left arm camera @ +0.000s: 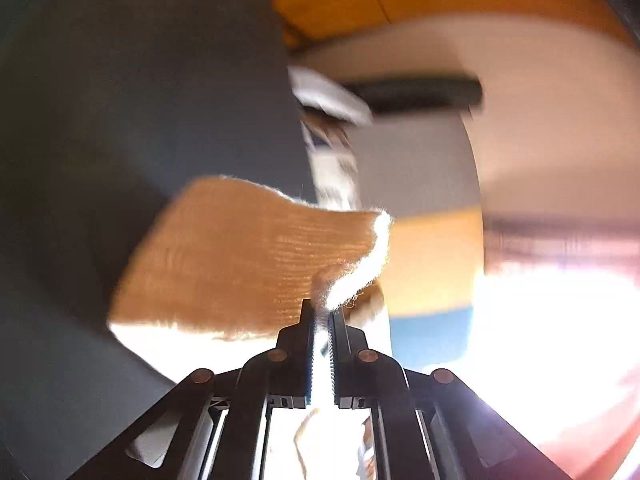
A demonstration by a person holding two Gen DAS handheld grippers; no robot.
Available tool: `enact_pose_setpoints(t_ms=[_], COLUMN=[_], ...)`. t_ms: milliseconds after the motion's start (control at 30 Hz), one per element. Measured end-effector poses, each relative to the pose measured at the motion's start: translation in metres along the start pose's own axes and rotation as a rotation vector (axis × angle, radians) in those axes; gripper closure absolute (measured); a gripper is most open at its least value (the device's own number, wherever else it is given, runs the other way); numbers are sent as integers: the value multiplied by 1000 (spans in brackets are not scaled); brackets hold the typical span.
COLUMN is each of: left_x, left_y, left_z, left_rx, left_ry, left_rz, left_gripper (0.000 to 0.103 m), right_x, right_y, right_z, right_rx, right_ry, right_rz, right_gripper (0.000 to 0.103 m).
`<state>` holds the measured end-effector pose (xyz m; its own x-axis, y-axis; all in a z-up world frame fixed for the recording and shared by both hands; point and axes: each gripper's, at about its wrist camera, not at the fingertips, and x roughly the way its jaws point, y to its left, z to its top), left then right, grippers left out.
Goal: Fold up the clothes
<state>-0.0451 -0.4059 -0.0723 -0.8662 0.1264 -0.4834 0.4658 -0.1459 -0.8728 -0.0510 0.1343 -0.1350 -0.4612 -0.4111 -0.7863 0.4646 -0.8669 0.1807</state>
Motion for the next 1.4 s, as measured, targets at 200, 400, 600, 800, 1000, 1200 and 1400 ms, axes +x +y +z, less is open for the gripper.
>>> enact_pose_setpoints(t_ms=[200,400,600,800,1000,1200,1400], left_x=[74,126,123,49,-10,-13,-12], left_y=[-51,-65,-48,-26,44,71,94], left_z=[-59,-108,-137,-113,-87,-81,-75], left_rx=[130,230,247,179,97,55,18], left_ry=[170,299,410,324,252,261,272], left_rz=[24,94,95,-82,-46,-55,-65], left_gripper=[97,97,86,62,58,58,58], right_x=[0,0,-6,-4,74,137,158], right_y=[-2,-4,-6,-20,-18,-6,9], right_z=[0,-1,10,69,124,139,147], right_rx=[2,10,40,330,643,818,854], right_ry=[-4,-8,15,-101,-55,7,1], right_rz=[18,30,78,522,661,620,603], right_gripper=[42,42,42,42,42,47,69])
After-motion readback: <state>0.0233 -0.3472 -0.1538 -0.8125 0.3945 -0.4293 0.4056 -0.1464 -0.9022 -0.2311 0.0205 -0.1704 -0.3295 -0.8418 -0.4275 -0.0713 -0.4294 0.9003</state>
